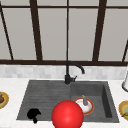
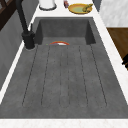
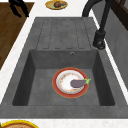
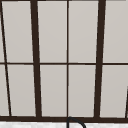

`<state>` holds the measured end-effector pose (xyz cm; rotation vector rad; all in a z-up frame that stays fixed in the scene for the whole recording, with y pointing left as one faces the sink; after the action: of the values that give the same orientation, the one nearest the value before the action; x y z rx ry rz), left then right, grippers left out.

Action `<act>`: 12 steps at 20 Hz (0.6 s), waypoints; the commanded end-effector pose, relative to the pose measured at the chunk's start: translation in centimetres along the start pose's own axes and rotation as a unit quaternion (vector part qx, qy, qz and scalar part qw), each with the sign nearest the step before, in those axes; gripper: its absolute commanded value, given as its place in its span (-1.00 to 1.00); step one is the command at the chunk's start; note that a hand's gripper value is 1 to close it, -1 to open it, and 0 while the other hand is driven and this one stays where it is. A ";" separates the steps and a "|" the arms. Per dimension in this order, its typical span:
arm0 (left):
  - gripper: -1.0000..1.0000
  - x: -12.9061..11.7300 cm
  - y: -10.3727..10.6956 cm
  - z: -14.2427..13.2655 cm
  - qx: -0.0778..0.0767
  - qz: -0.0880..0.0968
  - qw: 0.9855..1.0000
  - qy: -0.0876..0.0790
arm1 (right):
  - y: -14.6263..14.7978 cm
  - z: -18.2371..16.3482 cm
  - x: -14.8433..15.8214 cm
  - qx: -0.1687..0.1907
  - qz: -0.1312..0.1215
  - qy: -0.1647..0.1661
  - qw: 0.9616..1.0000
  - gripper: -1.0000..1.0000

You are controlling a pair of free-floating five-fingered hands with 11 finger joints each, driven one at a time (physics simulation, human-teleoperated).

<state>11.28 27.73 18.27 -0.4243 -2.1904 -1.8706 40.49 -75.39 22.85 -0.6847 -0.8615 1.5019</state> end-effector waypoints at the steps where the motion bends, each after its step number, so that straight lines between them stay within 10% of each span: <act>1: 0.00 0.0 0.0 0.0 0.000 0.000 1.000 0.000 | -0.3 -0.5 -0.1 0.006 0.040 0.052 0.998 -1.00; 12: 0.00 0.0 0.0 0.0 0.000 0.000 1.000 0.000 | 3.4 -1.5 3.7 0.062 0.076 0.137 0.986 -1.00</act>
<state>11.28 27.73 18.27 -0.4243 -2.1904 -1.8706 39.90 -72.85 20.71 -0.8639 -0.6032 1.5040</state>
